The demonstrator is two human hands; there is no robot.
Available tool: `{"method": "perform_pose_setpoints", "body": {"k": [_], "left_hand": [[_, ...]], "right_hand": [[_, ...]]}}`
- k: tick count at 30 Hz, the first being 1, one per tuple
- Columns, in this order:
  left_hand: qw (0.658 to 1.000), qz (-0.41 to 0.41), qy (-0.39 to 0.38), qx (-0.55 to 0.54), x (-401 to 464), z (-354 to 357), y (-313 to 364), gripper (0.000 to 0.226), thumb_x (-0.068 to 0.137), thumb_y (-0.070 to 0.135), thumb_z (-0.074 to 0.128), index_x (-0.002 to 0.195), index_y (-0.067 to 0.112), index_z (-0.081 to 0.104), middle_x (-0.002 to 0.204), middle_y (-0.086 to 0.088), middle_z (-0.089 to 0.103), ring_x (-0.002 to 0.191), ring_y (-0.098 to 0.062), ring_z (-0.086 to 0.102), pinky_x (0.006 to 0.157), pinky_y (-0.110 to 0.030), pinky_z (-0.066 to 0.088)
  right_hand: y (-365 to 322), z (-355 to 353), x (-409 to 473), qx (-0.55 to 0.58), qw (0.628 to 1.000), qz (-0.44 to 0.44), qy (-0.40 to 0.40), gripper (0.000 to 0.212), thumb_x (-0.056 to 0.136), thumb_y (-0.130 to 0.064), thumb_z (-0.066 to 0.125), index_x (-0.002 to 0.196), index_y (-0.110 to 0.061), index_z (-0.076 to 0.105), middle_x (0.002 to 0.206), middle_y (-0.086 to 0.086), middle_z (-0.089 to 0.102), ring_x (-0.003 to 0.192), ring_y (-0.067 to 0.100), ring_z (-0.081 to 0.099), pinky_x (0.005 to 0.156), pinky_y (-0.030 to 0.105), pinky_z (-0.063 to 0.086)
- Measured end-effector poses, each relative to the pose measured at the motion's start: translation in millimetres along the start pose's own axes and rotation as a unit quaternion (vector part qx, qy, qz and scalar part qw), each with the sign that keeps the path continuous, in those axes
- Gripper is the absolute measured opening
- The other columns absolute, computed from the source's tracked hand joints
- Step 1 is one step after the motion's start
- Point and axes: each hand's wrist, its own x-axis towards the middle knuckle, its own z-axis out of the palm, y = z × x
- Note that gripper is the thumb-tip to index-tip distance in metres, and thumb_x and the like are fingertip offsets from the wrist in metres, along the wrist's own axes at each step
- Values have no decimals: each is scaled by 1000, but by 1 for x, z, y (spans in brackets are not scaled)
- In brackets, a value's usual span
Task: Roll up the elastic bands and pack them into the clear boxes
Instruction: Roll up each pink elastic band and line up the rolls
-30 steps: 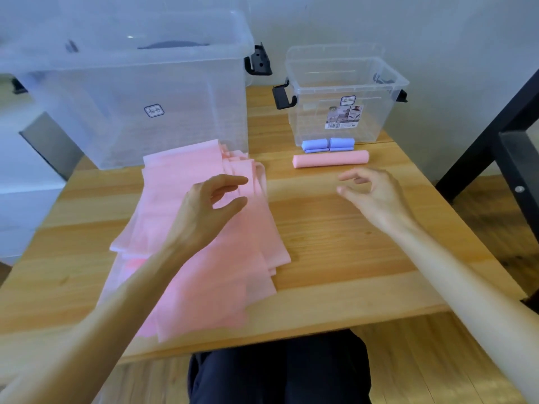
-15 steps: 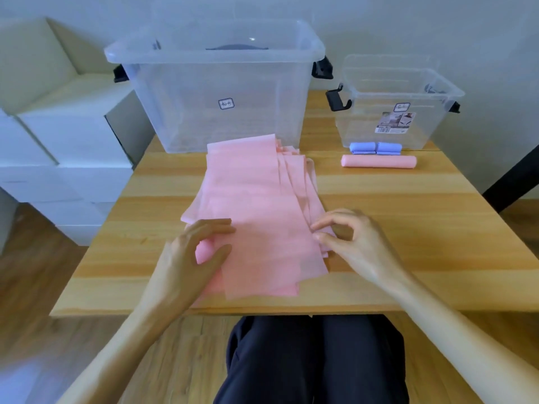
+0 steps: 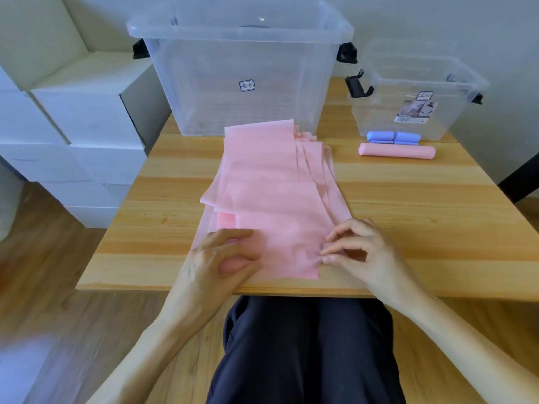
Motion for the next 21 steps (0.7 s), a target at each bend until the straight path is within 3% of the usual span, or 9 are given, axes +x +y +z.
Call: {"method": "perform_pose_setpoints", "body": {"k": [3, 7, 13, 18, 21], "left_hand": [[1000, -4, 18, -11, 2, -3, 3, 9, 83, 27, 76, 81, 36, 76, 114, 29, 64, 111, 9, 54, 85, -1, 35], [996, -17, 28, -88, 1, -16, 10, 8, 86, 27, 72, 81, 32, 76, 111, 30, 66, 110, 8, 58, 88, -5, 38], [992, -30, -65, -101, -7, -28, 11, 9, 83, 38, 70, 81, 34, 78, 107, 24, 67, 104, 3, 62, 87, -28, 51], [992, -24, -105, -63, -8, -30, 11, 7, 85, 32, 72, 86, 35, 78, 105, 25, 66, 99, 5, 64, 83, -12, 49], [995, -13, -73, -65, 5, -34, 9, 11, 88, 29, 70, 93, 37, 76, 103, 26, 70, 101, 7, 63, 86, -8, 45]], "right_hand": [[-6, -3, 0, 10, 1000, 0, -3, 9, 81, -37, 72, 82, -30, 78, 95, -13, 64, 104, 12, 54, 93, 19, 37], [-23, -16, -4, 68, 997, 3, -33, 17, 80, -44, 69, 83, -30, 77, 97, -13, 67, 109, 12, 56, 96, 18, 37], [-23, -14, -9, 44, 989, -1, -141, 13, 82, -46, 69, 79, -35, 76, 94, -16, 66, 115, 9, 50, 110, 29, 27], [-20, -12, -5, 27, 982, 6, -189, 19, 81, -52, 68, 77, -36, 76, 91, -15, 66, 113, 7, 49, 109, 23, 25], [-23, -14, 10, 75, 989, 36, -126, 12, 81, -44, 72, 80, -34, 78, 87, -8, 70, 101, 11, 57, 100, 19, 37]]}}
